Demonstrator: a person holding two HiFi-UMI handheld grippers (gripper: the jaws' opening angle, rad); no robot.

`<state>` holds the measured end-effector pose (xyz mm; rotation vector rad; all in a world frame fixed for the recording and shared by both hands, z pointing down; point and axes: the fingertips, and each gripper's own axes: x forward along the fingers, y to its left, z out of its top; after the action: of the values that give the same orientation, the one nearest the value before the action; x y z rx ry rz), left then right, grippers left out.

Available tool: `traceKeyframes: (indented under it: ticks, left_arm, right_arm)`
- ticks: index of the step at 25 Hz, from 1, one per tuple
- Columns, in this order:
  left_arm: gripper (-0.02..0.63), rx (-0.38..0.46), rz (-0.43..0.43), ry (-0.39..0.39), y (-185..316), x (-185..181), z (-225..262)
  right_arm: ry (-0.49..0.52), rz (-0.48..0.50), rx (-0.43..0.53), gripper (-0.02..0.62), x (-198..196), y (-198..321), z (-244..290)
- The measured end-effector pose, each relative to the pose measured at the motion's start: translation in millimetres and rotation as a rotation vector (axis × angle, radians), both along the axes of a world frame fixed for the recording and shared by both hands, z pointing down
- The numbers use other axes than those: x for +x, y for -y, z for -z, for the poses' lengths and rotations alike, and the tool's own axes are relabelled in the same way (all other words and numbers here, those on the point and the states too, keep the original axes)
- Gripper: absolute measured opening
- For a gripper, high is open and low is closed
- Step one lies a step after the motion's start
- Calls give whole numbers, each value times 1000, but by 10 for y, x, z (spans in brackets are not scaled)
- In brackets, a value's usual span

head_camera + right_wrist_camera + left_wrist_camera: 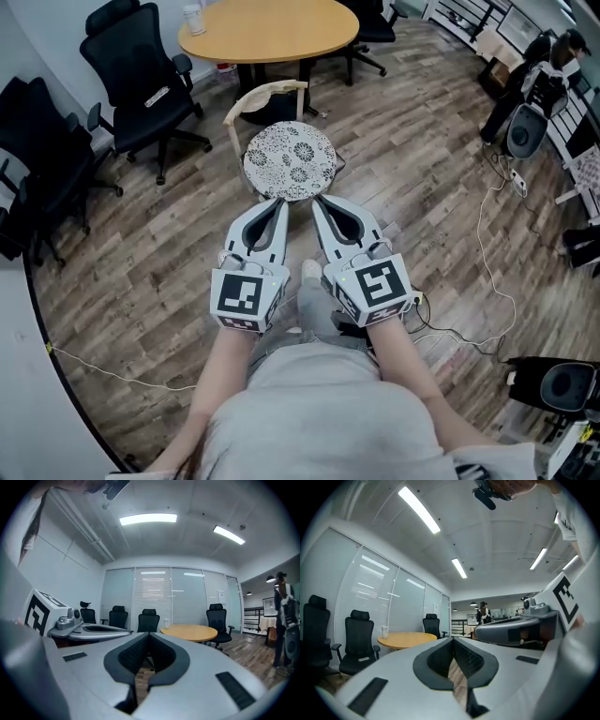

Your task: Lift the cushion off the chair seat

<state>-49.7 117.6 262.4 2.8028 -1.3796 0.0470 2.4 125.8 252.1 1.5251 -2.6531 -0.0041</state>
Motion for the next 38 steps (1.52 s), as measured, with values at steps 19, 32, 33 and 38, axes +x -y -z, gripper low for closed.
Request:
traceKeyframes:
  ticks: [19, 32, 33, 38]
  left_arm:
    - [2, -119, 106, 21, 1921, 390, -348]
    - [3, -177, 142, -15, 2766, 396, -741]
    - [3, -182, 133, -19, 2811, 385, -777]
    - [3, -217, 113, -23, 3058, 276, -1025]
  right_arm:
    - [2, 111, -102, 25, 464, 1906, -400]
    - [-38, 172, -170, 26, 525, 2699, -924]
    - [-35, 170, -180, 26, 521, 2752, -980]
    - [-13, 171, -224, 26, 449, 3013, -1247]
